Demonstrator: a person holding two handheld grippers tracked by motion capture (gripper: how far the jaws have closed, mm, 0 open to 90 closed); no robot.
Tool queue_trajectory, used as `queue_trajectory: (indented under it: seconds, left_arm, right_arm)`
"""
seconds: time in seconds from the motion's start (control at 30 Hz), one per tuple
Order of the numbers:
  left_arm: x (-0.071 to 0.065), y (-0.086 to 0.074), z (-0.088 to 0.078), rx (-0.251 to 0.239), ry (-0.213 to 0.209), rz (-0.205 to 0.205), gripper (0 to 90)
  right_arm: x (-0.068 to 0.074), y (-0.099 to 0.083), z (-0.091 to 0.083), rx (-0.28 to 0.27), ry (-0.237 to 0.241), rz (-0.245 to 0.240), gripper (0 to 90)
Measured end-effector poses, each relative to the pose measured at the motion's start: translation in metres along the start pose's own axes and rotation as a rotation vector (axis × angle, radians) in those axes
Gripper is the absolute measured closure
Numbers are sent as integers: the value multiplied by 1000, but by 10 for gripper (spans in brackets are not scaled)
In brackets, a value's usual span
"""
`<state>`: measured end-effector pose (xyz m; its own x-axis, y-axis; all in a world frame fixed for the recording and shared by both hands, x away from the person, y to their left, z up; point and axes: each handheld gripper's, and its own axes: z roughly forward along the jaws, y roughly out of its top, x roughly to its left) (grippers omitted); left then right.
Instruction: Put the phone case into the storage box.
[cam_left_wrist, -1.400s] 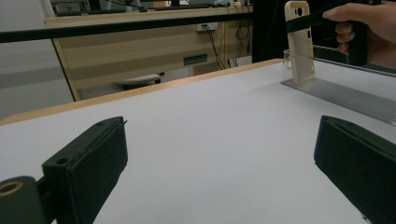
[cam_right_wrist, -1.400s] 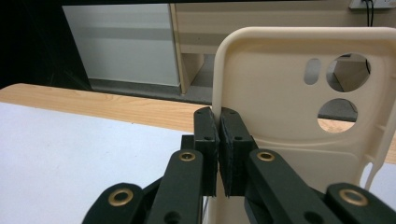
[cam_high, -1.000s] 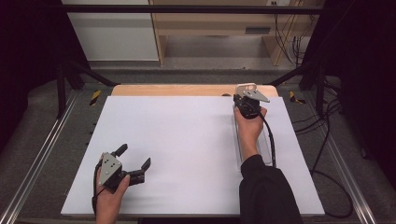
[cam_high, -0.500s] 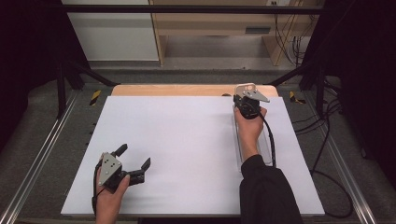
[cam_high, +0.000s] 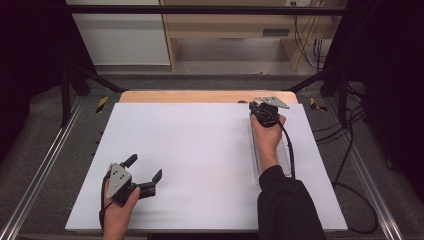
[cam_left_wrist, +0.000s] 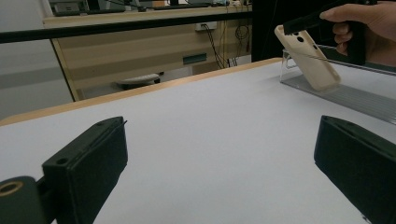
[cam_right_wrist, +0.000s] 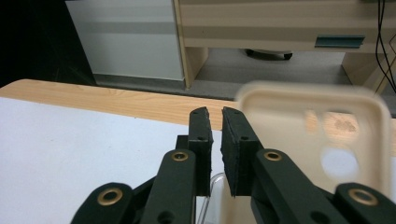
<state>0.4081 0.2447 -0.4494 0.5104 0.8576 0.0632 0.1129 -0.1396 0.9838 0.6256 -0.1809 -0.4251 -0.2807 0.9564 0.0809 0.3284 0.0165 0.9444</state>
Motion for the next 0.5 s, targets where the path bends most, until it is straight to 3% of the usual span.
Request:
queue_trajectory:
  seconds: [0.27,0.5]
  left_arm:
    - [3,-1,1,2,0,-5,28]
    - [3,-1,0,3,4,2,22]
  right_arm:
    - [2,6,-7,-14,-4,-20,720]
    - [0,9,-13,14,-7,6,505]
